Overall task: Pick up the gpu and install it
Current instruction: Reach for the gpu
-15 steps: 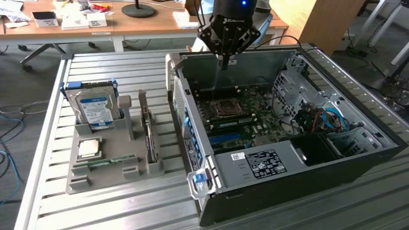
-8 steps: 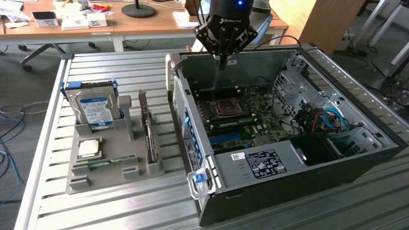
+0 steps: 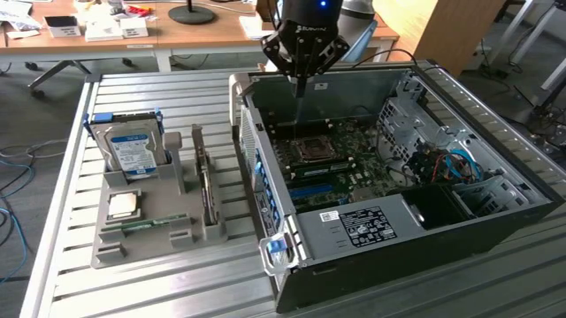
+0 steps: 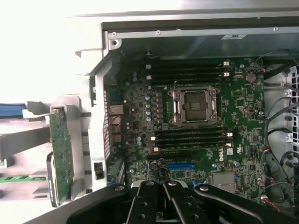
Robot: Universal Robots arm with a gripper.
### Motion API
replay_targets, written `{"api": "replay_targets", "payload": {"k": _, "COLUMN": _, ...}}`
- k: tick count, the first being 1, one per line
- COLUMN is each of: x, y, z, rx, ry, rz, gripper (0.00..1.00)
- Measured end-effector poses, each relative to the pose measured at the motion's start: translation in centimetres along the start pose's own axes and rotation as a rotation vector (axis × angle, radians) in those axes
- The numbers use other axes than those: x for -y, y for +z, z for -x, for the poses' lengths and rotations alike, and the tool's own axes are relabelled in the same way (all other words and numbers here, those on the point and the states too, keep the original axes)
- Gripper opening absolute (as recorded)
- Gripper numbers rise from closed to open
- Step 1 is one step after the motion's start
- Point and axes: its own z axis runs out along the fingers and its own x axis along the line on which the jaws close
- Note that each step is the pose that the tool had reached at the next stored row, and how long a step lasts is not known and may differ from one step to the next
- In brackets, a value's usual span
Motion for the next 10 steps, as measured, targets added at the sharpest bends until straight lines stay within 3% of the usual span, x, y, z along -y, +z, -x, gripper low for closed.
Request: {"api": "replay_targets", "payload": {"k": 10, "x": 0.13, "y": -0.04, "z": -1.7, "rx": 0.0001, "ry": 0.0, "rz": 0.0, "gripper": 0.11}}
